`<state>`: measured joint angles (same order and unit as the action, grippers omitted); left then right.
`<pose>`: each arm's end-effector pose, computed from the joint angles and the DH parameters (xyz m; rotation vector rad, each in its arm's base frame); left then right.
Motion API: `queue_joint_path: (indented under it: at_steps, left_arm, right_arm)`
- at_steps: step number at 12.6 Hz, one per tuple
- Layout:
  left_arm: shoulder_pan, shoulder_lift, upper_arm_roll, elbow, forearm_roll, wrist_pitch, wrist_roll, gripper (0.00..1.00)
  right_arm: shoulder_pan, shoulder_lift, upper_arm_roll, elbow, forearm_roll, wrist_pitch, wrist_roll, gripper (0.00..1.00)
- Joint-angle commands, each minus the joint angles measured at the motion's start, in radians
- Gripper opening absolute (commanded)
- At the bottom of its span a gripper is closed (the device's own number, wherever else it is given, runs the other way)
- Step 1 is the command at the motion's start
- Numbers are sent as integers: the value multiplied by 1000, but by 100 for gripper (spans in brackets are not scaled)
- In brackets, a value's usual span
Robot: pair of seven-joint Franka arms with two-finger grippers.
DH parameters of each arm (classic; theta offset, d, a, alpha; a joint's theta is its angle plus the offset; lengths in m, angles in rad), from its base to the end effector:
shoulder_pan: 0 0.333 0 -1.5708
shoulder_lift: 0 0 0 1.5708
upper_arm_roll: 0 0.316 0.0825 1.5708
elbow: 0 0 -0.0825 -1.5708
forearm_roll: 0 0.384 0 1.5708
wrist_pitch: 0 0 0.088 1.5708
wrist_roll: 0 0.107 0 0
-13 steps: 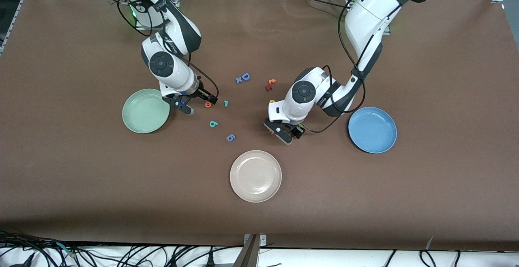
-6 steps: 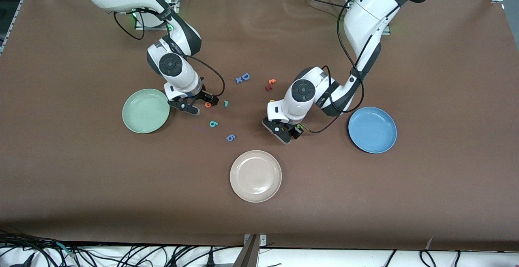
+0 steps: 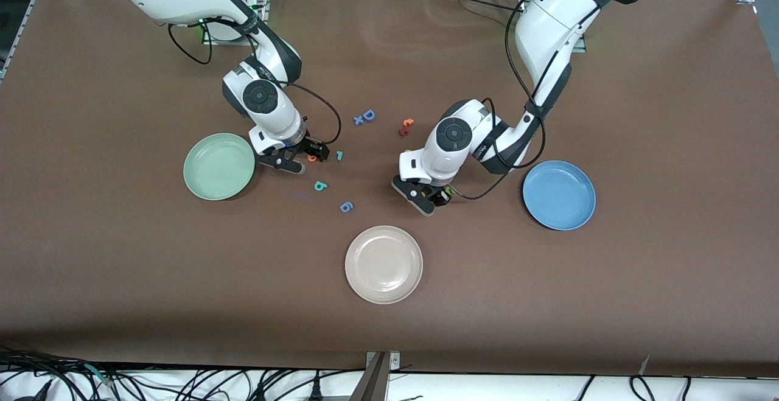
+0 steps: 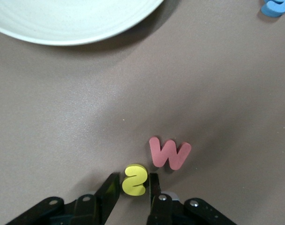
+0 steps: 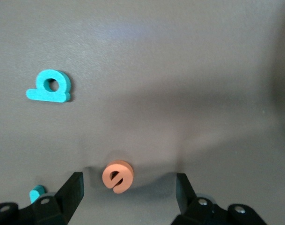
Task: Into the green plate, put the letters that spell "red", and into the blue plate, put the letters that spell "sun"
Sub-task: 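Grasp the yellow 2 with the left gripper while the right gripper grasps the orange e, then release the yellow 2 onto the blue plate while the right gripper releases the e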
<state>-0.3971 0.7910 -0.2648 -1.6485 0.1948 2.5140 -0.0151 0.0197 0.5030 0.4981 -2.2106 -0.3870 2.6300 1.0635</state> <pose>0.5592 -0.4094 0.1718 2.8539 -1.0637 0.1245 0.4669 0.2861 0.1753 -3.0763 0.3990 0.0388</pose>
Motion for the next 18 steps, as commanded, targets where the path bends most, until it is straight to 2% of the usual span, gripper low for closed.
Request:
queue_joint_path:
  at_steps: [1,3,6,9,11,15,18]
  left_arm:
    - [-3,13,9,4,26,11,4,24]
    - [3,8,9,3,25,11,6,19]
    - [14,-12,9,1,25,-6,1,19]
    - [38,-77,9,4,25,-116,1,20]
    - [72,-120,7,6,23,-206,50,20]
    - [187,-196,7,3,15,-392,210,21]
    - [288,-233,7,-16,14,-520,346,21]
  right_arm:
    - [-1,9,0,9,-98,16,12,83]
    - [0,9,0,9,-98,16,13,82]
    - [0,25,0,9,-101,65,12,79]
    - [0,31,0,9,-110,70,7,67]
    - [-1,31,0,9,-130,70,6,54]
    - [-6,31,0,9,-133,68,4,19]
    - [-6,29,0,9,-133,68,3,17]
